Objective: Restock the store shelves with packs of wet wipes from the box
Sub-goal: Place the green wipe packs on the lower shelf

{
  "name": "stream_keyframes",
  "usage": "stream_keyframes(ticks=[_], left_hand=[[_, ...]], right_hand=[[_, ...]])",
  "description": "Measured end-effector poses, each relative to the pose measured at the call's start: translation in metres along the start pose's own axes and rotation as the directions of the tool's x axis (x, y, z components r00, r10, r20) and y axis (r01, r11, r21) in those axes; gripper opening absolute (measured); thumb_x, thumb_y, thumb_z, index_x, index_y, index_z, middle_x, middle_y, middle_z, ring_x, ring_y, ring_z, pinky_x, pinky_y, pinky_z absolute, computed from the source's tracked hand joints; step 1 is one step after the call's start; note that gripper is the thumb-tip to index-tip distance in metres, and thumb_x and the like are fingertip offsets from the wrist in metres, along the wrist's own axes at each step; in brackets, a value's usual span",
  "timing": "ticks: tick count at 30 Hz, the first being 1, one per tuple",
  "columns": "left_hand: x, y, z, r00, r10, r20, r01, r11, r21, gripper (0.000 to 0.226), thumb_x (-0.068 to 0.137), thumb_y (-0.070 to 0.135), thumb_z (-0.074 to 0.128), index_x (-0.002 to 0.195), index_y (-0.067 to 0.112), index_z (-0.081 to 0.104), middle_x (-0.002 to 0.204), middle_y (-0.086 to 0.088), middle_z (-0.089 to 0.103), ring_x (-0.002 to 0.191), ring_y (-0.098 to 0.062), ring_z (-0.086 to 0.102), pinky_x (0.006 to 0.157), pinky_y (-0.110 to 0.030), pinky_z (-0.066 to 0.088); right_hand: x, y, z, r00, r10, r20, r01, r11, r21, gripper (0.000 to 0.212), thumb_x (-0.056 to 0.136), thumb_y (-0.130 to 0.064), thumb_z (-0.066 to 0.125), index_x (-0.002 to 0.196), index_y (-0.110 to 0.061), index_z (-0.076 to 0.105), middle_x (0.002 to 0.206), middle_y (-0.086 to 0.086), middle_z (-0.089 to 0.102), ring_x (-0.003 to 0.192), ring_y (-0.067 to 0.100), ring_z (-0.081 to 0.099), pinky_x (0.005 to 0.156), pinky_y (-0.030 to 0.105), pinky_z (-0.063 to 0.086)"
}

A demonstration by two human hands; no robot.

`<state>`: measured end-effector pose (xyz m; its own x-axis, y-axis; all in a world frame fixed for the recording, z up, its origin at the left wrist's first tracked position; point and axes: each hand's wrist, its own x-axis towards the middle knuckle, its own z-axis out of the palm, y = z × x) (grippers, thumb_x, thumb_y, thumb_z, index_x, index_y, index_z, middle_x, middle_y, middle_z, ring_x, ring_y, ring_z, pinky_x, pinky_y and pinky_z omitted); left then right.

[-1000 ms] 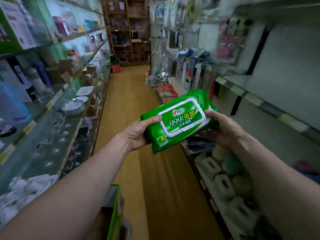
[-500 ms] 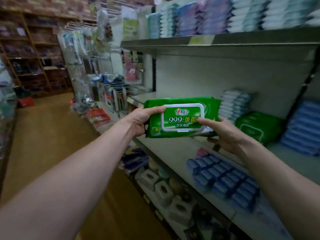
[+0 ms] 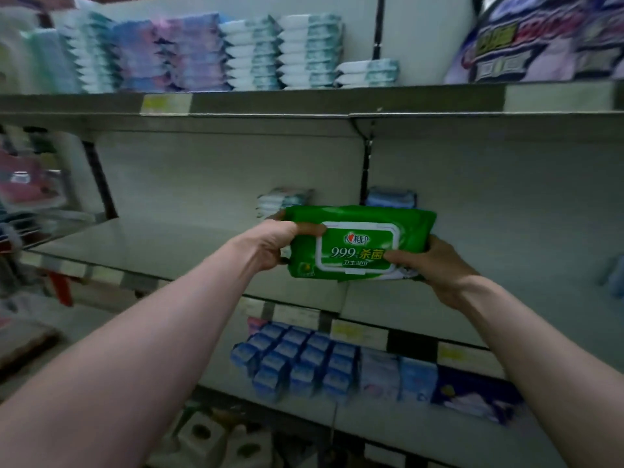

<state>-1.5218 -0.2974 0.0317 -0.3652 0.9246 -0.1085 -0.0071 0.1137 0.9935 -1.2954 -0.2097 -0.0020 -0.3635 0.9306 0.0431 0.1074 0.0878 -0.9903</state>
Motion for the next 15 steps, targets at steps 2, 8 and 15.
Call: stream_keyframes(ticks=[2, 8, 15], left_hand=[[0.015, 0.003, 0.022, 0.997, -0.004, 0.078, -0.001, 0.998, 0.066, 0.030, 0.079, 0.009, 0.074, 0.104, 0.020, 0.062, 0.106, -0.003, 0.069, 0.095, -0.018, 0.063, 0.079, -0.033, 0.047], [0.045, 0.005, 0.086, 0.952, -0.005, 0.305, -0.055, 0.981, 0.188, 0.039, 0.083, 0.005, 0.070, 0.120, 0.011, 0.061, 0.108, -0.003, 0.069, 0.090, -0.015, 0.066, 0.072, -0.029, 0.051], [0.080, 0.008, 0.161, 0.933, -0.004, 0.361, -0.124, 0.936, 0.331, 0.045, 0.080, 0.004, 0.073, 0.121, 0.006, 0.055, 0.113, -0.006, 0.066, 0.094, -0.018, 0.064, 0.069, -0.024, 0.053]], right_hand=[[-0.002, 0.004, -0.021, 0.998, -0.004, -0.057, 0.003, 1.000, -0.004, 0.048, 0.074, -0.008, 0.079, 0.116, -0.015, 0.058, 0.108, 0.005, 0.067, 0.093, 0.021, 0.065, 0.084, 0.035, 0.051], [-0.010, 0.022, -0.082, 0.977, 0.006, -0.214, -0.021, 0.998, -0.067, 0.059, 0.072, -0.009, 0.081, 0.124, -0.011, 0.054, 0.112, 0.006, 0.065, 0.096, 0.021, 0.063, 0.078, 0.031, 0.049], [0.003, 0.044, -0.147, 0.959, -0.004, -0.283, -0.019, 0.997, -0.079, 0.050, 0.073, -0.002, 0.080, 0.114, -0.013, 0.054, 0.105, 0.005, 0.062, 0.092, 0.019, 0.060, 0.080, 0.029, 0.047]])
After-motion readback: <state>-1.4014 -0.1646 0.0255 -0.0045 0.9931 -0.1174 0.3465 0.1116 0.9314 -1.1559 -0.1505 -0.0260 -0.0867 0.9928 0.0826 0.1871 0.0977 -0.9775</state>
